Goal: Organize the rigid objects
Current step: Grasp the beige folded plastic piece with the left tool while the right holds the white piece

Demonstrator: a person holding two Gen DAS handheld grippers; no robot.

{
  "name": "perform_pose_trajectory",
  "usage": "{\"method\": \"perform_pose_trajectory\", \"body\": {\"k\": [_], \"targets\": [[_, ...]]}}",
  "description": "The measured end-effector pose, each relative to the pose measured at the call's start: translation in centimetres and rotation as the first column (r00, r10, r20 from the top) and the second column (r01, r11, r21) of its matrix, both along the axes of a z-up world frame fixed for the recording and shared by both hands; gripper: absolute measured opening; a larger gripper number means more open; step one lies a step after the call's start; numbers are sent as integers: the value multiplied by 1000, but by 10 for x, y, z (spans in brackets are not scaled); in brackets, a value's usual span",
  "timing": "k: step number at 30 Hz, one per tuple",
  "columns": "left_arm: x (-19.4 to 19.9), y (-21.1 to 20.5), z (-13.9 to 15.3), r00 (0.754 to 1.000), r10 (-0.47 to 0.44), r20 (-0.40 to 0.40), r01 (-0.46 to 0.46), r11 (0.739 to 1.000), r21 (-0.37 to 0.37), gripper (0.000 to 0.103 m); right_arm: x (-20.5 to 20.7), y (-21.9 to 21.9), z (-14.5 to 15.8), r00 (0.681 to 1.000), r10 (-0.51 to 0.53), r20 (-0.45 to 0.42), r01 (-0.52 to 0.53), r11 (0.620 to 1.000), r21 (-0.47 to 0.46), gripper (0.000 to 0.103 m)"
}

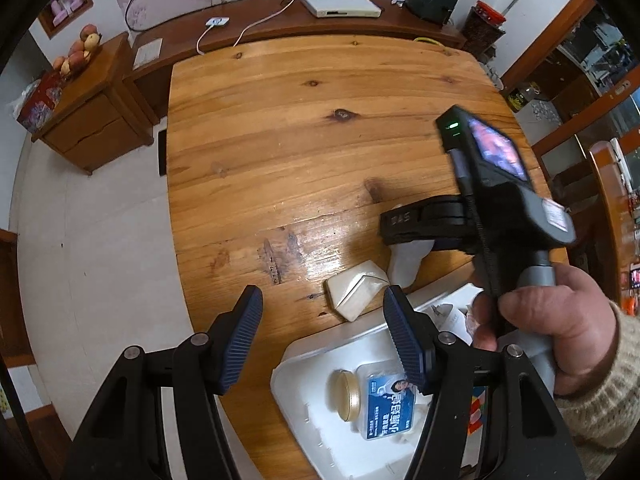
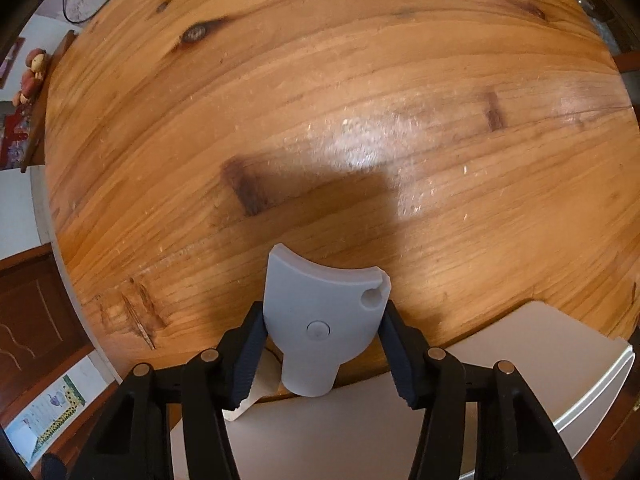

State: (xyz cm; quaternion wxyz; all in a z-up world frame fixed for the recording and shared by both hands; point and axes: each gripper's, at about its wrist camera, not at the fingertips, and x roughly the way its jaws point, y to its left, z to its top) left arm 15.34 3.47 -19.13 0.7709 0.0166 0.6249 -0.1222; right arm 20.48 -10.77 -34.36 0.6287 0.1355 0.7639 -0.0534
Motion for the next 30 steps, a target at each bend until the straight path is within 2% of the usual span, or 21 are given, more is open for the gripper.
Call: {"method": "perform_pose_trajectory", "body": {"k": [5, 9, 16, 25, 30], "targets": [[17, -13, -24, 996, 35, -85, -35, 999, -7, 66, 5, -17, 6, 998, -30, 51, 30, 1000, 0, 56], [30, -27, -49, 980, 68, -187, -76, 997, -34, 66, 9, -34, 12, 994, -56, 89, 56, 998, 5, 56], [39, -41, -83, 951, 117, -286, -122, 993, 0, 66, 10, -68, 16, 984, -121, 133, 117, 992, 38, 56], [40, -33, -110, 907, 185, -379, -197, 980, 8, 68, 9, -104, 18, 973, -175, 148, 163, 983, 90, 56], [41, -32, -114, 906, 191, -377, -198, 980, 18, 73, 11, -116, 17, 974, -178, 143, 164, 981, 107, 56]]}}
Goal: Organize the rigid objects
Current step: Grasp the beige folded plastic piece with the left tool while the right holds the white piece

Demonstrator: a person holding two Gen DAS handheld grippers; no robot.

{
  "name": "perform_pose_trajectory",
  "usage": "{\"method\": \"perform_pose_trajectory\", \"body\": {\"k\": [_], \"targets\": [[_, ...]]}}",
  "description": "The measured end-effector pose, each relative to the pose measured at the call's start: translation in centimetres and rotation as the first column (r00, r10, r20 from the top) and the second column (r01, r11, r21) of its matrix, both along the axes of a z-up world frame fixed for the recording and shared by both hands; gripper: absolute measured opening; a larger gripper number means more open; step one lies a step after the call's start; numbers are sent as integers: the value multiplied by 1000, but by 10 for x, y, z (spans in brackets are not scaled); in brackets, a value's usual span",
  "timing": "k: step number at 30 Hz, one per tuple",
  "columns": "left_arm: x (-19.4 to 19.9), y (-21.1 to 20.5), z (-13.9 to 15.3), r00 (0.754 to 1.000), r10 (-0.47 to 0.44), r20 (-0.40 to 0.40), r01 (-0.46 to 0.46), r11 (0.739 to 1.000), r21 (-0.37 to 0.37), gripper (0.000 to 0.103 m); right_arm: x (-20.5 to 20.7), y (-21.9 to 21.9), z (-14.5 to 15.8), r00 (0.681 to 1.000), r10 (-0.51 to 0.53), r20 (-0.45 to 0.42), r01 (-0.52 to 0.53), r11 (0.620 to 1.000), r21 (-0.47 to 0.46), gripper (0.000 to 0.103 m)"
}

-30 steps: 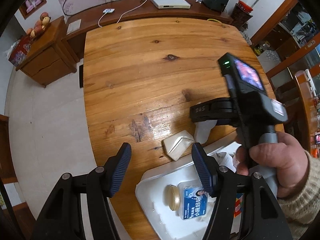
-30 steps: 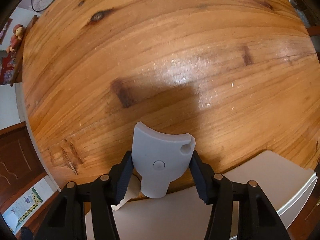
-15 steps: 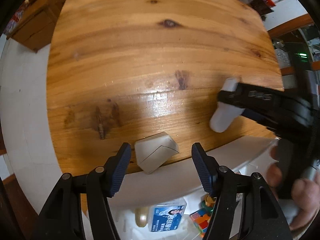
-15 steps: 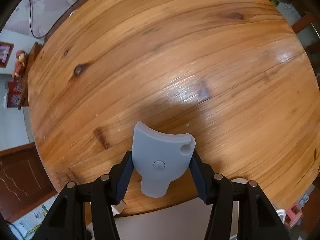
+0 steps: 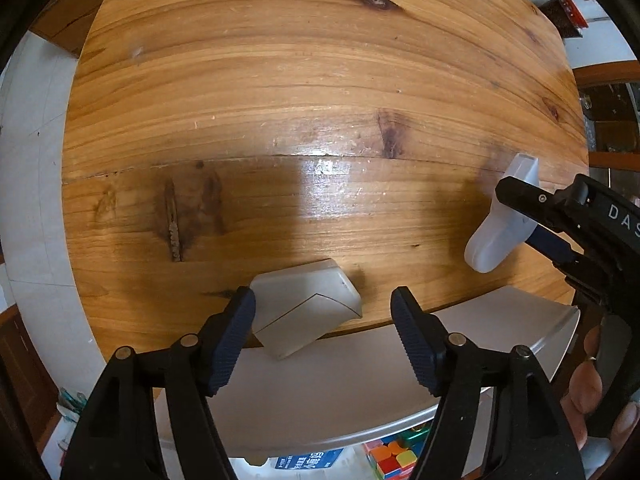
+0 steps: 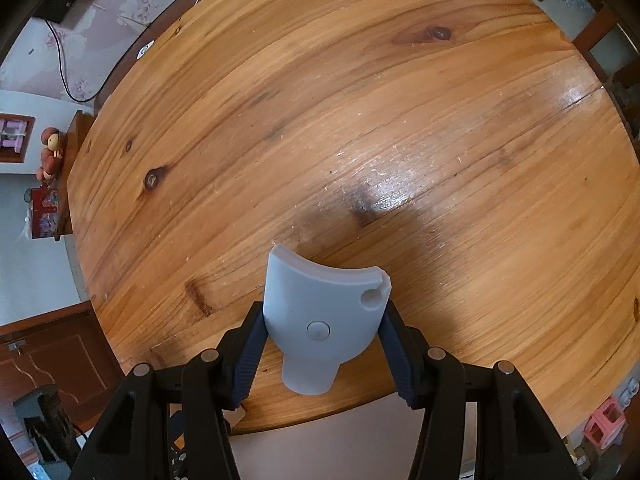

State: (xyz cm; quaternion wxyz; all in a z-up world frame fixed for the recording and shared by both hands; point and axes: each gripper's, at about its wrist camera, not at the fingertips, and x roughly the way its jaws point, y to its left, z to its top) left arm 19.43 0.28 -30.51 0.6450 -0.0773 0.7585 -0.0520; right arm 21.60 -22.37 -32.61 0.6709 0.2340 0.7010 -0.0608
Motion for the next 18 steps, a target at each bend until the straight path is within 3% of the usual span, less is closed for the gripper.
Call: {"method": "perform_pose_trajectory", "body": {"k": [18], "targets": [[-9, -7, -16, 999, 17, -45, -15, 999, 44, 73, 4, 2, 10, 1000, 25, 3, -25, 999, 29, 56]]}}
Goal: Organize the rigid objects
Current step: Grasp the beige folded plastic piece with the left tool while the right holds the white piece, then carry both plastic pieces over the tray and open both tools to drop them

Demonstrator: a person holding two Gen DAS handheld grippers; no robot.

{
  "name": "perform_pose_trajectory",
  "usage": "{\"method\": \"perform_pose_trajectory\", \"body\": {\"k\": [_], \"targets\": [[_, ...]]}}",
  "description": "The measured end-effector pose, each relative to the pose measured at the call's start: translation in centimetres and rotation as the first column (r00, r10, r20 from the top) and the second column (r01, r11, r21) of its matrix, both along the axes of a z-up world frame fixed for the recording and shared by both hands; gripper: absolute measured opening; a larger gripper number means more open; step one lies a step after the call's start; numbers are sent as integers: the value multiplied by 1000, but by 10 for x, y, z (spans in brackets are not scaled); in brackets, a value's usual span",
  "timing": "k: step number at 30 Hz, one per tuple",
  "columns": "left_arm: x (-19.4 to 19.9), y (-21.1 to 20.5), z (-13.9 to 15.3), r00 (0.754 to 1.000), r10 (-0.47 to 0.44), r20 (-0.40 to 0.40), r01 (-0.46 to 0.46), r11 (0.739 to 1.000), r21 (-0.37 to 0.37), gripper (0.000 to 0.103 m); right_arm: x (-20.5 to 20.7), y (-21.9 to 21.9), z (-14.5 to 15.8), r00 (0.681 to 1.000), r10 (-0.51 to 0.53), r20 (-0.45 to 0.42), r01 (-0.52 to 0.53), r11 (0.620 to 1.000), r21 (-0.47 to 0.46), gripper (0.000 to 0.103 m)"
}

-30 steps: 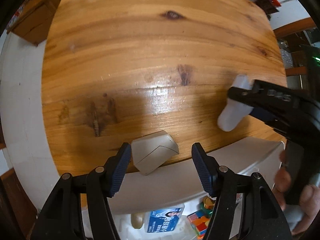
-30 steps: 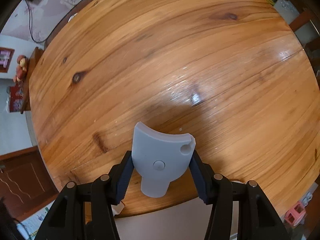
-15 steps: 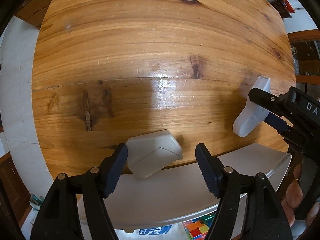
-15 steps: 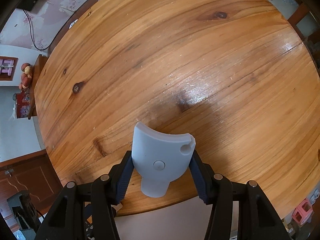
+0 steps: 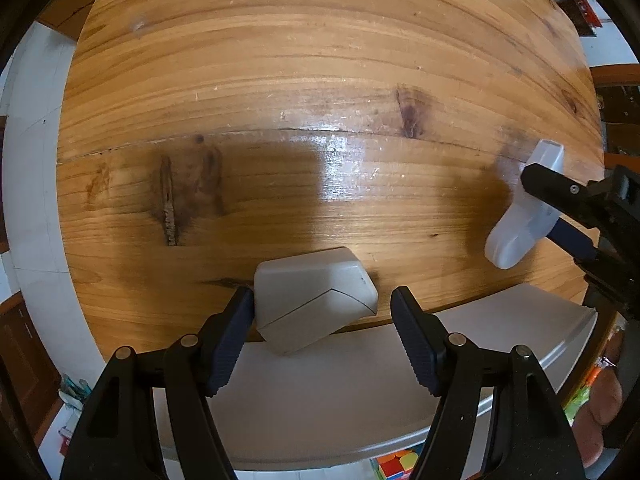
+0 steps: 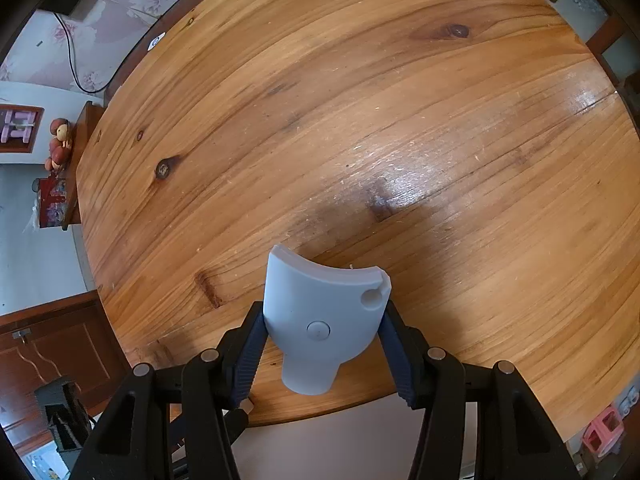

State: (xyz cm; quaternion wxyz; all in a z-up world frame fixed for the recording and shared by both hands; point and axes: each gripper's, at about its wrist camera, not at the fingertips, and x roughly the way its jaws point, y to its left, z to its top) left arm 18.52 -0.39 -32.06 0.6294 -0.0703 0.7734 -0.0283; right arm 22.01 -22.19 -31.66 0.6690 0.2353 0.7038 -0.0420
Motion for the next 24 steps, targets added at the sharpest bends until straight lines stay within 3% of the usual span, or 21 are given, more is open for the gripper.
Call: {"method": "perform_pose_trajectory", "body": {"k": [6, 14, 20, 24], "targets": [[-5, -6, -10, 1000, -14, -5, 14, 998, 55, 66, 0, 1, 2, 1000, -4, 10, 4, 1000, -1, 56], [-11, -6, -7, 999, 4, 38, -7, 997, 83, 66, -3, -1, 13, 998, 8, 56, -9, 1000, 10, 56], [-10, 5, 19, 994, 45, 103, -49, 998, 42, 66, -9, -8, 28, 995, 4, 105, -7, 999, 35, 56], [-16, 13, 55, 985, 41, 167, -43, 999, 7, 66, -15, -15, 47, 989, -7, 151, -3, 998, 62, 56]]}}
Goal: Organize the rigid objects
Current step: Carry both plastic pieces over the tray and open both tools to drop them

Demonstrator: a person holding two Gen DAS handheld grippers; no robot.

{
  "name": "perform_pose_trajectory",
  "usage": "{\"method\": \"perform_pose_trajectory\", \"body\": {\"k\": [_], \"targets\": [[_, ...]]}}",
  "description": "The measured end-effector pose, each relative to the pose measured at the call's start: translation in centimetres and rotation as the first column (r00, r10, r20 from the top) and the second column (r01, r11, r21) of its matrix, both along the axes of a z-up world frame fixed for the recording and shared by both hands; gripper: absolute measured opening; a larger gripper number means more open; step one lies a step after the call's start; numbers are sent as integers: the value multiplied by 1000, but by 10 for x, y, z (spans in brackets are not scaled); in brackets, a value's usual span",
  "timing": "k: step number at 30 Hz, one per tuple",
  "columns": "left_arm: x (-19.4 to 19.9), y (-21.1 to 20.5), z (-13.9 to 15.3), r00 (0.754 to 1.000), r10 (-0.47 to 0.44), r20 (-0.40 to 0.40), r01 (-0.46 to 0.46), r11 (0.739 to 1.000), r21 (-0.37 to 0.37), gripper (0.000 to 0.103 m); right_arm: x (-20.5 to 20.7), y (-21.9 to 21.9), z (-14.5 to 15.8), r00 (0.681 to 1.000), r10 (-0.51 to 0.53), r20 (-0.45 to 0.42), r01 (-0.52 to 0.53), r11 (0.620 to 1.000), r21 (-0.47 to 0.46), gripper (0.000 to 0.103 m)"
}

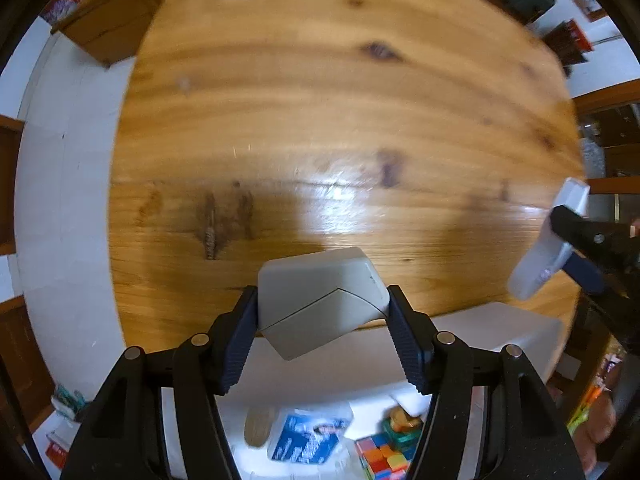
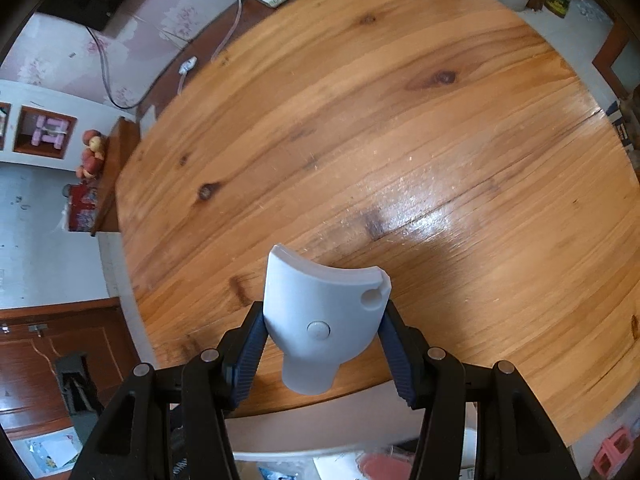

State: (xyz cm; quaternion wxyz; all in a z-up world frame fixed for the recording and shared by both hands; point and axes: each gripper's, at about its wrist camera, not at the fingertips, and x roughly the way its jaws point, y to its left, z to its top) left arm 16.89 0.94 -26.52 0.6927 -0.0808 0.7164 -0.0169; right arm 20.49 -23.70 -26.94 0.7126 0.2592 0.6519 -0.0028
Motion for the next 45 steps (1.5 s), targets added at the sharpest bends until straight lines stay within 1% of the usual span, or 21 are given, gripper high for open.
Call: {"method": "perform_pose_trajectory", "body": {"k": [3, 5, 8, 9, 11, 13, 16, 18, 20, 22, 23, 25, 28, 31, 34, 37, 40, 41, 42, 44, 45], "targets": [[-9, 3, 35, 998, -35, 60, 37, 999, -27, 66, -6, -1, 19, 999, 13, 43, -14, 1000, 16, 56], [-14, -1, 64, 993, -70, 95, 74, 996, -41, 66, -12, 0, 37, 996, 38, 83, -40, 999, 24, 56], [-32, -1, 100, 980, -137, 146, 146, 988, -55, 66, -28, 1, 66, 985, 90, 149, -95, 995, 25, 56], [-36, -7, 100, 976, -150, 156, 160, 986, -54, 66, -35, 2, 75, 979, 112, 173, -118, 993, 26, 56], [-46, -10, 116, 967, -181, 181, 193, 980, -53, 66, -51, 4, 96, 962, 166, 216, -173, 985, 16, 56], [-61, -10, 122, 956, -214, 200, 228, 972, -51, 66, -65, 7, 107, 949, 208, 237, -216, 976, 6, 56], [-84, -13, 122, 938, -277, 210, 291, 956, -41, 66, -93, 15, 119, 924, 284, 258, -283, 958, -41, 56], [-96, -19, 119, 924, -318, 211, 330, 944, -24, 66, -114, 20, 123, 907, 332, 260, -317, 943, -101, 56], [-109, -26, 108, 909, -366, 199, 374, 927, -3, 66, -133, 25, 122, 896, 366, 252, -339, 930, -144, 56], [-121, -35, 90, 893, -411, 181, 414, 910, 27, 66, -151, 29, 112, 894, 383, 231, -352, 921, -164, 56], [-126, -36, 87, 889, -422, 177, 423, 905, 35, 66, -161, 32, 103, 896, 391, 211, -358, 917, -175, 56], [-134, -41, 66, 881, -446, 160, 444, 895, 53, 66, -175, 38, 91, 897, 404, 182, -370, 909, -191, 56], [-141, -45, 39, 873, -469, 130, 461, 883, 91, 66, -191, 49, 60, 898, 425, 109, -399, 894, -205, 56], [-147, -46, 16, 872, -481, 92, 472, 876, 103, 66, -199, 60, 36, 902, 429, 54, -413, 891, -189, 56], [-152, -45, 5, 868, -489, 82, 481, 871, 104, 66, -197, 69, 12, 901, 434, 10, -422, 882, -209, 56], [-157, -47, 4, 864, -496, 85, 484, 866, 124, 66, -190, 76, 0, 901, 433, -4, -424, 880, -216, 56], [-164, -49, 7, 859, -504, 90, 491, 861, 132, 66, -189, 81, 0, 890, 456, 7, -442, 866, -232, 57], [-167, -49, 9, 858, -505, 91, 492, 860, 131, 67, -190, 85, 3, 880, 475, 8, -458, 853, -250, 59], [-169, -50, 12, 859, -503, 96, 491, 862, 127, 67, -190, 86, 4, 873, 487, 9, -469, 845, -256, 65], [-172, -52, 17, 862, -496, 106, 483, 867, 124, 72, -191, 91, 12, 856, 517, 18, -492, 824, -282, 71], [-173, -52, 22, 865, -488, 116, 475, 871, 125, 73, -193, 93, 16, 848, 529, 26, -498, 813, -301, 72]]}}
